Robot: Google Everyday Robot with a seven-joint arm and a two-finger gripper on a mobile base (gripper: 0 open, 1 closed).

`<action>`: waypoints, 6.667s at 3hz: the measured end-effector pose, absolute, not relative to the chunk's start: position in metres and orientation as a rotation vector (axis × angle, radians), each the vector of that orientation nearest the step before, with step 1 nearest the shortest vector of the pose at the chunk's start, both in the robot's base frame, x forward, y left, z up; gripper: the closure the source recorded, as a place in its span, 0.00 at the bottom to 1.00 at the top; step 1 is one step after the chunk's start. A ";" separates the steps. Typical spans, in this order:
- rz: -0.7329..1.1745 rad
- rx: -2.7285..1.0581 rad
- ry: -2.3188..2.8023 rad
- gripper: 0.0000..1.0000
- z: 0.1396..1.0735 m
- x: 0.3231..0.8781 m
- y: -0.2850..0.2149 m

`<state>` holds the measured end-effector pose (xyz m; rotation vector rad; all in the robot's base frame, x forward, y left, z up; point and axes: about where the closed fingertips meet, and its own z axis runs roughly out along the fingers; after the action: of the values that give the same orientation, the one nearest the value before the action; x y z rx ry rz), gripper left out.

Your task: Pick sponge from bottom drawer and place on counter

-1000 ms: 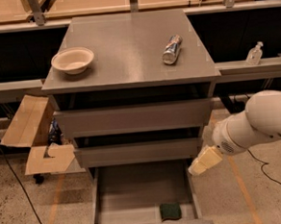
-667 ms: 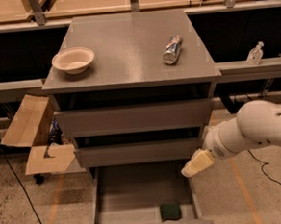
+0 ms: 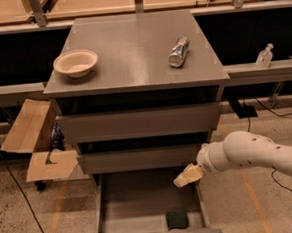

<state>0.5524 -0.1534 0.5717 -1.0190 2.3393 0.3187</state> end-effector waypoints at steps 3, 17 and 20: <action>0.390 -0.940 2.447 0.00 0.494 0.581 -0.136; 0.603 -0.548 2.614 0.62 0.119 0.544 -0.132; 0.651 -0.532 2.573 1.00 0.148 0.557 -0.122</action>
Offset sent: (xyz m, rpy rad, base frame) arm 0.0245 0.0130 -0.0512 0.0477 0.0729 -0.0378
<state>0.5574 -0.1224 0.1481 -0.5324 2.5727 0.6505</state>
